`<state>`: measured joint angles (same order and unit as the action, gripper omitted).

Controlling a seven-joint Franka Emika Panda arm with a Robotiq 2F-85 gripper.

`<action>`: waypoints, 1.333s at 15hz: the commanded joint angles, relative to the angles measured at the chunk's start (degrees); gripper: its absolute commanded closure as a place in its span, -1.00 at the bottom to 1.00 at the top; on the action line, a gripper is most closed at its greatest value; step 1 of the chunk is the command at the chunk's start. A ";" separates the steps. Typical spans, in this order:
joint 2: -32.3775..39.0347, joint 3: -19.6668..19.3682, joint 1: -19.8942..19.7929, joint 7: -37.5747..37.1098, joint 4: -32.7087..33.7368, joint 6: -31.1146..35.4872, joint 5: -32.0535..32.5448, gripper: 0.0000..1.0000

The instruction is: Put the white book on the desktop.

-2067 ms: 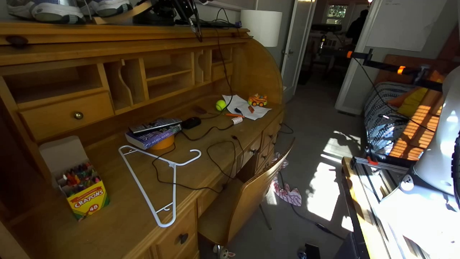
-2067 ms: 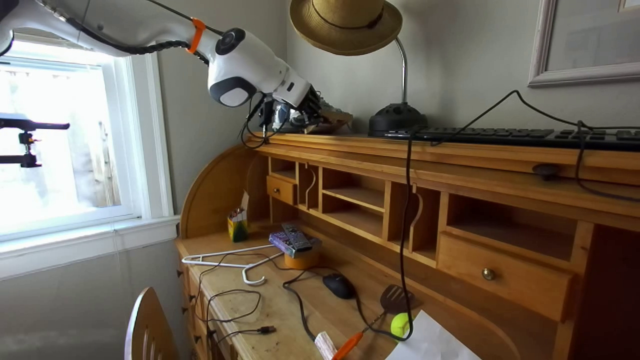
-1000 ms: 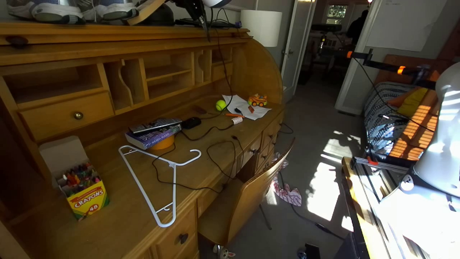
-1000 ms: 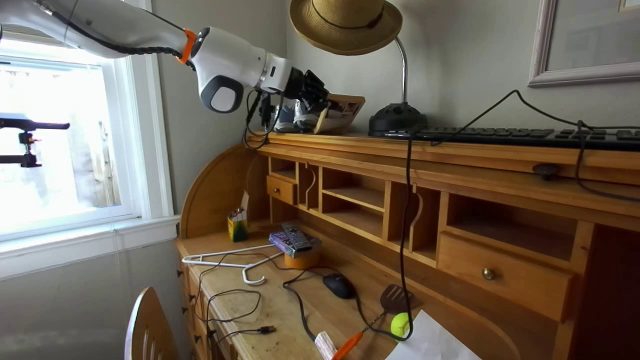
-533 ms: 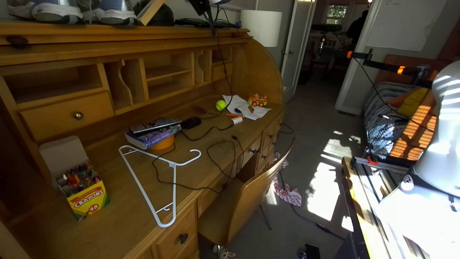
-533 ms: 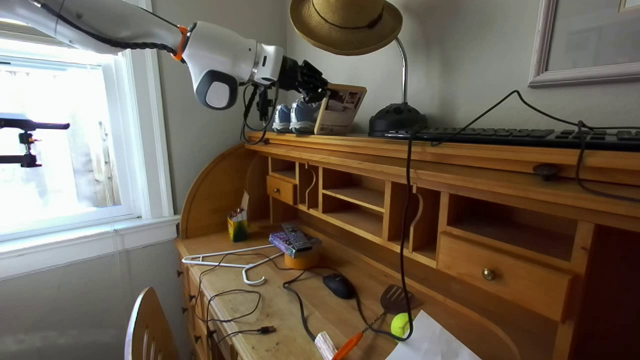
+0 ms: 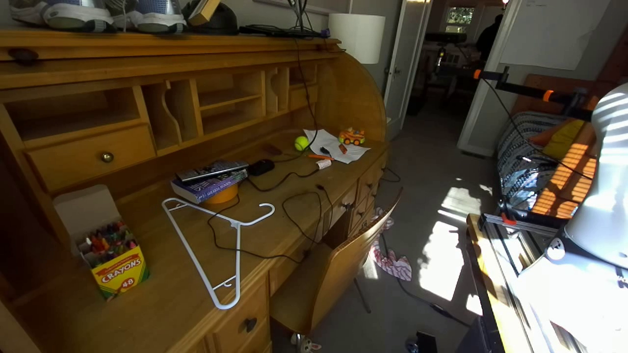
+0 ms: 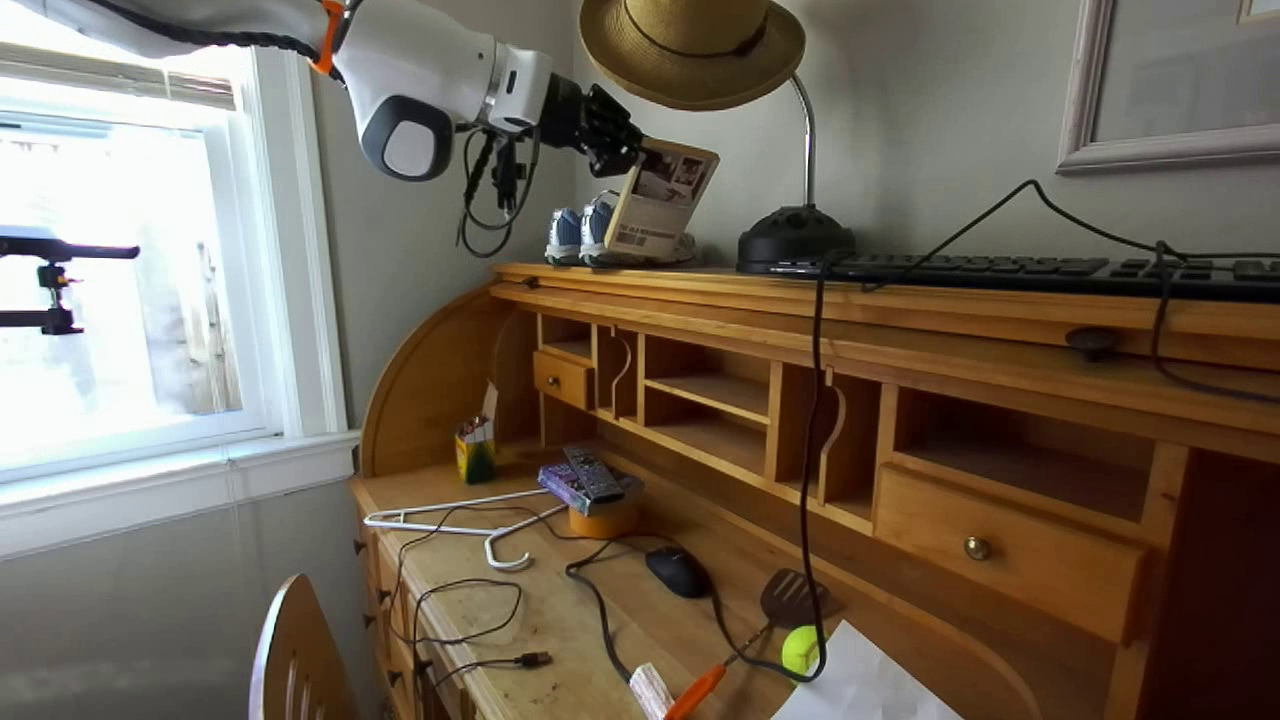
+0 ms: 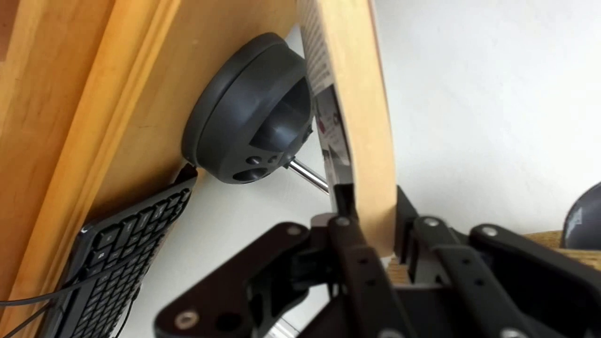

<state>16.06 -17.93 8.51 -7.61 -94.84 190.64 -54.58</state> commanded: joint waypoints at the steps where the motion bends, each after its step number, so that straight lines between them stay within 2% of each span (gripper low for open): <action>1: -6.89 5.50 -5.87 -2.80 -5.04 -4.13 2.31 0.89; 3: -8.89 6.64 -8.68 -3.71 -6.87 -6.94 2.09 0.89; 4: -9.50 6.01 -8.90 0.01 -7.19 -9.37 -2.59 0.89; 6: -12.09 7.69 -12.10 3.95 -8.22 -16.54 -8.49 0.89; 7: -13.52 8.81 -13.93 10.27 -7.96 -20.99 -14.46 0.89; 10: -16.49 6.26 -16.87 22.55 -11.17 -34.38 -27.68 0.89; 12: -17.50 4.25 -18.97 26.14 -14.86 -43.62 -32.65 0.89; 14: -16.80 1.65 -21.14 26.63 -18.07 -52.50 -32.85 0.89; 17: -14.93 0.08 -24.59 27.73 -21.23 -61.39 -31.79 0.89; 20: -12.83 -0.76 -26.28 28.28 -22.84 -66.39 -31.56 0.89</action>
<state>2.14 -18.36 -16.44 19.92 -116.24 128.63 -85.23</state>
